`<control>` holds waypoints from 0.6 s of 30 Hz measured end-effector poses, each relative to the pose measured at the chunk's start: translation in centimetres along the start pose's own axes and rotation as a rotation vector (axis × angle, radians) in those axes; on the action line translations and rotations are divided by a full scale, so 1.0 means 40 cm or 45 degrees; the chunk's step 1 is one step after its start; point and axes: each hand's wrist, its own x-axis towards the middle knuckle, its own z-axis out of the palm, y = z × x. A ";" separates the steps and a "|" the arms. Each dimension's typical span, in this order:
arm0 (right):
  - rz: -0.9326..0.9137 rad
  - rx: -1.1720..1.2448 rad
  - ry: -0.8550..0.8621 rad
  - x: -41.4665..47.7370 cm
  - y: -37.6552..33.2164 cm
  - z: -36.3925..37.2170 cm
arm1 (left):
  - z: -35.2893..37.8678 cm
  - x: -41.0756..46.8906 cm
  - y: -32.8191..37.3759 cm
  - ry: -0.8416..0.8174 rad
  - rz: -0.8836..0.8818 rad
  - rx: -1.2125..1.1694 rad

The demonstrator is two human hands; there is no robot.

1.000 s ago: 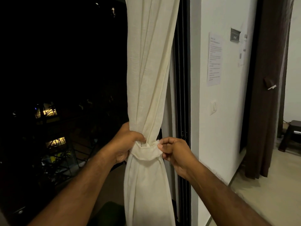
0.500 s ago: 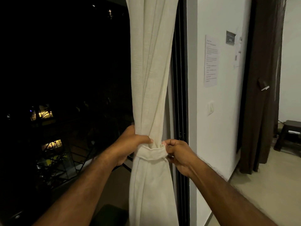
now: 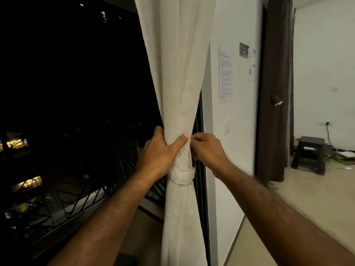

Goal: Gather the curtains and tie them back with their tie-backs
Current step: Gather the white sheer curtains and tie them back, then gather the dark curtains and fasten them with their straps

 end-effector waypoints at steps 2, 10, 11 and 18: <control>-0.038 -0.107 0.027 -0.002 -0.022 -0.023 | -0.004 -0.005 0.026 0.119 0.050 0.055; -0.099 -0.250 0.150 -0.006 -0.090 -0.187 | 0.023 -0.051 0.171 0.786 0.661 -0.019; -0.107 -0.271 0.165 -0.001 -0.092 -0.211 | 0.034 -0.052 0.192 0.816 0.742 -0.010; -0.156 -0.517 0.385 0.084 -0.033 -0.425 | 0.230 0.005 0.311 0.459 0.850 0.064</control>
